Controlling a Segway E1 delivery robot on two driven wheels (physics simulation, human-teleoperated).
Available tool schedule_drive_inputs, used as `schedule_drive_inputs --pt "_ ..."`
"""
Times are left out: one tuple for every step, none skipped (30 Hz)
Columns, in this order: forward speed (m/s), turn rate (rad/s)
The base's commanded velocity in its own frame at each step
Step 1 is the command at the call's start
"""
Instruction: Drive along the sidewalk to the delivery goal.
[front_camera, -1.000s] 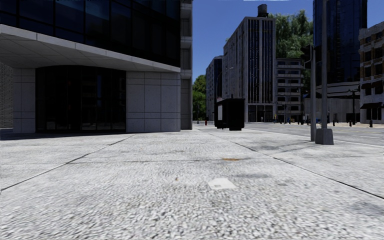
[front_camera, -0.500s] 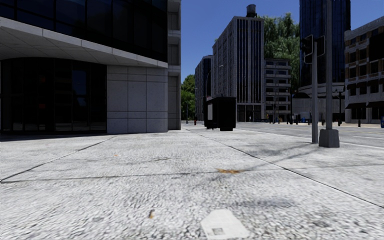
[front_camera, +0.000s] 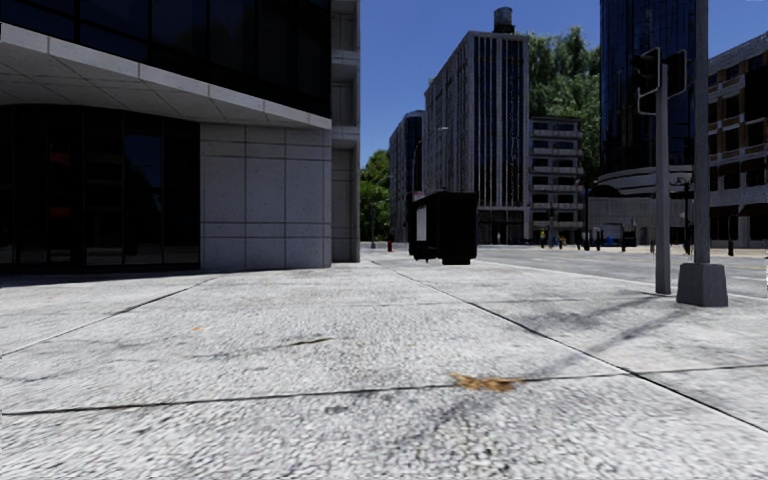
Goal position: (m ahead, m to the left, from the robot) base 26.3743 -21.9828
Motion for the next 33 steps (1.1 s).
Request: schedule_drive_inputs --pt "1.59 0.0" --pt "1.59 0.0" --pt "1.59 0.0" --pt "1.59 0.0" --pt "1.6 0.0" --pt "2.0 0.0" --pt "2.0 0.0" --pt "2.0 0.0" --pt "2.0 0.0" --pt "2.0 0.0" --pt "2.0 0.0" --pt "2.0 0.0" --pt "2.0 0.0" --pt "2.0 0.0" --pt "2.0 0.0" --pt "2.0 0.0" --pt "2.0 0.0" --pt "2.0 0.0" --pt "2.0 0.0" --pt "2.0 0.0" --pt "2.0 0.0" --pt "2.0 0.0" --pt "2.0 0.0" --pt "2.0 0.0" --pt "2.0 0.0" --pt "2.0 0.0" --pt "2.0 0.0" --pt "2.0 0.0" --pt "2.0 0.0" --pt "2.0 0.0" --pt "2.0 0.0" --pt "2.0 0.0" --pt "2.0 0.0"
